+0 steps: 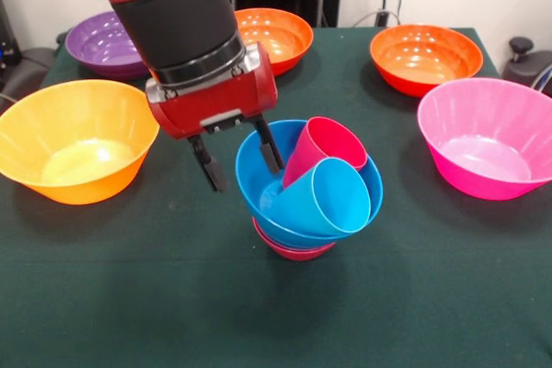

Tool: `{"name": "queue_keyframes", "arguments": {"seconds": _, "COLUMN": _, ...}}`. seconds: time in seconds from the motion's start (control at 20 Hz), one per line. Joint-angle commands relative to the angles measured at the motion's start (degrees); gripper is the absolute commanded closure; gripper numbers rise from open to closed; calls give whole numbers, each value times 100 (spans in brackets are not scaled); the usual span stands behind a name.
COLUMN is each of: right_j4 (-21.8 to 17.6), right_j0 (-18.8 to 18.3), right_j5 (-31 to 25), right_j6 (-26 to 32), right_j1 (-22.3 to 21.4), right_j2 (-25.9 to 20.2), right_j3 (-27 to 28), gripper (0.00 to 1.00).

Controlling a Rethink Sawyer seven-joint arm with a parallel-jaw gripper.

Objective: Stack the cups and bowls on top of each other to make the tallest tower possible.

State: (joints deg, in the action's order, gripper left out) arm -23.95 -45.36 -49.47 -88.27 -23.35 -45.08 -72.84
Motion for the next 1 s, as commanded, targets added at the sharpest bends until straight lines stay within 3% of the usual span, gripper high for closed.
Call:
{"name": "queue_keyframes", "arguments": {"seconds": 0.05, "right_j4": -501, "right_j0": 128, "right_j5": 389, "right_j6": 664, "right_j1": 279, "right_j2": 307, "right_j3": 82, "gripper": 0}}
{"name": "queue_keyframes", "arguments": {"seconds": 1.0, "right_j4": -670, "right_j0": 20, "right_j5": 505, "right_j6": 1018, "right_j1": 608, "right_j2": 307, "right_j3": 292, "gripper": 0}}
